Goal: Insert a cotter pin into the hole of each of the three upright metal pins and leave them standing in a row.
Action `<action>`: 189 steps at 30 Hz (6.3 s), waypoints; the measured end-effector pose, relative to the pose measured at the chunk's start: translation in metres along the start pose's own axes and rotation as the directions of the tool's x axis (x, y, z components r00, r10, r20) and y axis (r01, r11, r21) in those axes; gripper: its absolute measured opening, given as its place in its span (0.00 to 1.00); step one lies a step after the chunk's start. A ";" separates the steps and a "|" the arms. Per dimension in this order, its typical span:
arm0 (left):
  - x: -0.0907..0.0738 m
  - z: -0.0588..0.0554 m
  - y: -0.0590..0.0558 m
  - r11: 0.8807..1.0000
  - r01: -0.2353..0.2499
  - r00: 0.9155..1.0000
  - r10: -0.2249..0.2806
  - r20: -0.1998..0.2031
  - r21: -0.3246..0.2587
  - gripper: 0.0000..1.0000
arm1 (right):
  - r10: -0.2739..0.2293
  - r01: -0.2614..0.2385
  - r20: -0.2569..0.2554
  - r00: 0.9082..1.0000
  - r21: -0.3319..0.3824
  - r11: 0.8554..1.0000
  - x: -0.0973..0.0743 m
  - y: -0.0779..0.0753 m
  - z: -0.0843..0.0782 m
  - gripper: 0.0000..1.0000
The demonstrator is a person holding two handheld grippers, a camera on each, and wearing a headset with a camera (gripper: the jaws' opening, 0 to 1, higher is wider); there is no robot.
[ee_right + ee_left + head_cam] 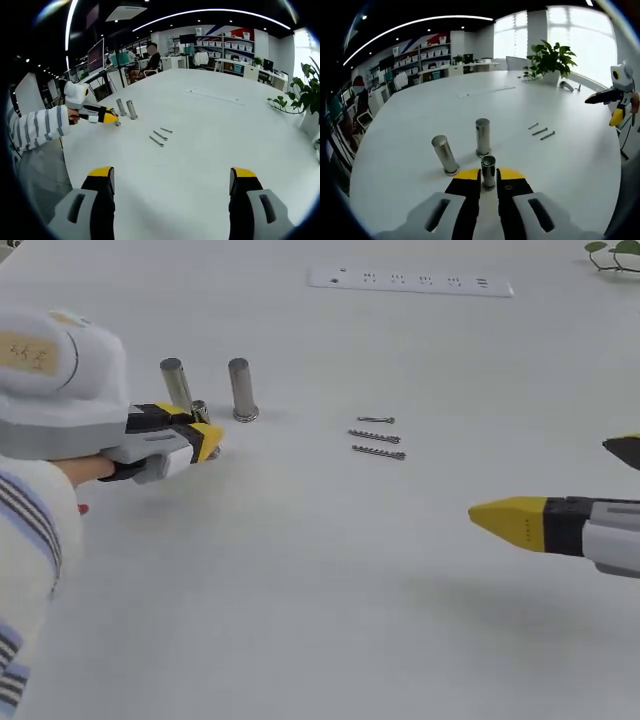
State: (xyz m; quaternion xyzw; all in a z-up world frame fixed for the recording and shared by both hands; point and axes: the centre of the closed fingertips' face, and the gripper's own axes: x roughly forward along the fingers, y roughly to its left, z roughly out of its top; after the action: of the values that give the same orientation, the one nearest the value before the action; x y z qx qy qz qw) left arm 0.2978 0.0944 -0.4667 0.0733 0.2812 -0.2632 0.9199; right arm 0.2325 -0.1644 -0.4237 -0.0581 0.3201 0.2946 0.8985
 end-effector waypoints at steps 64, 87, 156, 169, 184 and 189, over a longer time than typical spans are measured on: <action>-0.030 -0.003 -0.064 0.990 -0.078 0.997 0.077 -0.013 -0.114 0.05 | 0.044 -0.044 0.018 0.999 -0.022 0.999 0.002 0.013 0.007 0.93; -0.020 -0.018 -0.072 0.993 -0.103 0.994 0.100 -0.045 -0.065 0.05 | 0.047 -0.046 0.014 0.999 -0.017 0.999 0.005 0.015 0.006 0.93; -0.078 0.001 -0.083 0.972 0.234 0.964 -0.235 0.122 0.026 0.99 | 0.044 -0.045 -0.012 0.999 -0.038 0.998 0.008 0.012 0.014 0.89; -0.078 -0.006 -0.085 0.968 0.248 0.961 -0.244 0.134 -0.019 0.99 | 0.071 -0.098 -0.125 0.990 -0.222 0.970 0.028 0.007 0.020 0.82; -0.077 -0.006 -0.092 0.964 0.264 0.956 -0.257 0.144 -0.031 0.99 | 0.117 -0.180 -0.199 0.973 -0.333 0.926 0.055 0.008 0.039 0.70; -0.077 -0.008 -0.093 0.964 0.264 0.956 -0.256 0.141 -0.039 0.99 | 0.131 -0.198 -0.203 0.970 -0.355 0.914 0.064 0.008 0.051 0.66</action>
State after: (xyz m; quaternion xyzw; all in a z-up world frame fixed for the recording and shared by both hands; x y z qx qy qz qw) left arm 0.1915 0.0519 -0.4296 -0.0087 0.2331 -0.3781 0.8959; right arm 0.2956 -0.1112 -0.4216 -0.2260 0.3394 0.4186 0.8115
